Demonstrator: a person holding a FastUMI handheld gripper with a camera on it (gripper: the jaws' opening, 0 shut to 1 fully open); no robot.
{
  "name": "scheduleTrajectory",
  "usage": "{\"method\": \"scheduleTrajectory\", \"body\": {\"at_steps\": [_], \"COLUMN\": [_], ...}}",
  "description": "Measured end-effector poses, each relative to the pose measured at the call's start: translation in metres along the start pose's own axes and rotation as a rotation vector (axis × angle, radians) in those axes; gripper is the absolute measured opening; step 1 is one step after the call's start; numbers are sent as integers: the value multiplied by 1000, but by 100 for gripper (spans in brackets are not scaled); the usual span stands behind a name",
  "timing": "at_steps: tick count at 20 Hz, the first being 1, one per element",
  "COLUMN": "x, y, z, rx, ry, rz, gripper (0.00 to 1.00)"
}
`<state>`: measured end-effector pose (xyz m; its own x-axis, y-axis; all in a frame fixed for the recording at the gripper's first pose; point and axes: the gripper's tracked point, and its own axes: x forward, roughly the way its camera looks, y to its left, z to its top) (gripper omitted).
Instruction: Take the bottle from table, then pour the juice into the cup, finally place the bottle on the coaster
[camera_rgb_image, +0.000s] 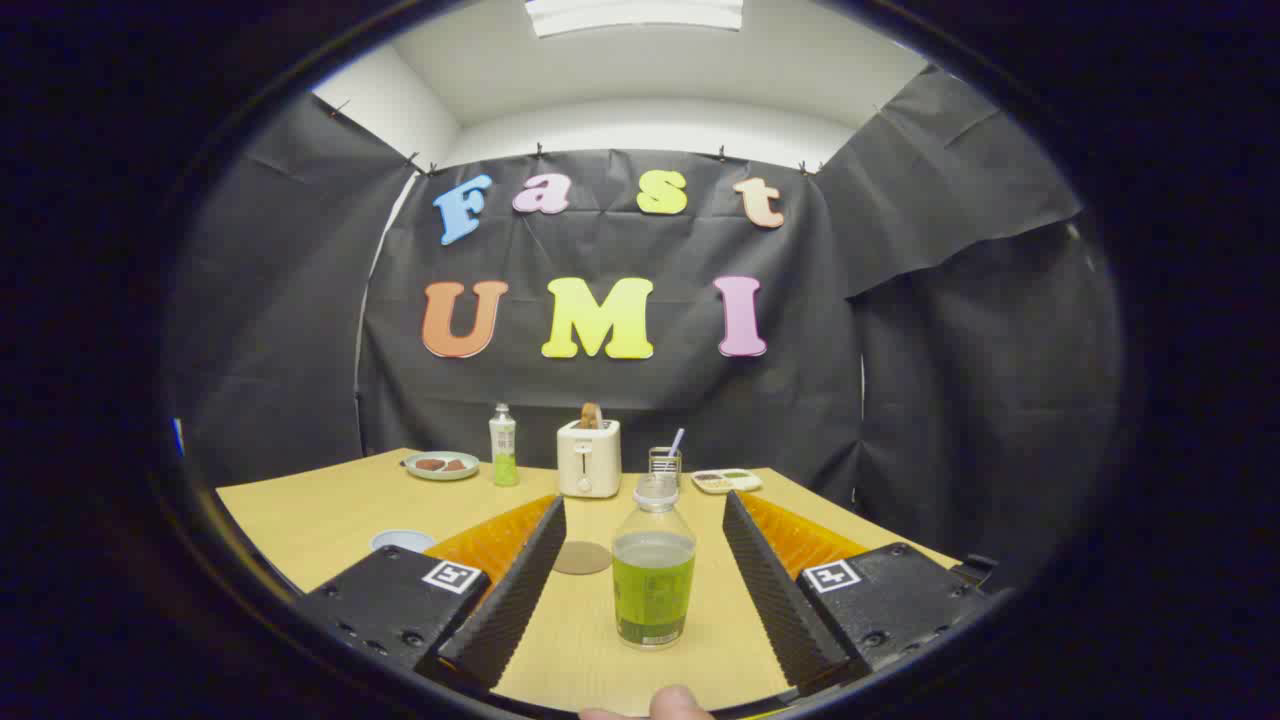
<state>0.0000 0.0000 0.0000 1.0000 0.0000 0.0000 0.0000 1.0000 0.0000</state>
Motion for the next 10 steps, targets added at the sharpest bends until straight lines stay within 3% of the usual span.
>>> {"method": "scheduleTrajectory", "body": {"at_steps": [10], "x": [-5], "y": [0], "z": [4], "rx": [4], "ry": [23], "rz": [-11], "gripper": [100]}}
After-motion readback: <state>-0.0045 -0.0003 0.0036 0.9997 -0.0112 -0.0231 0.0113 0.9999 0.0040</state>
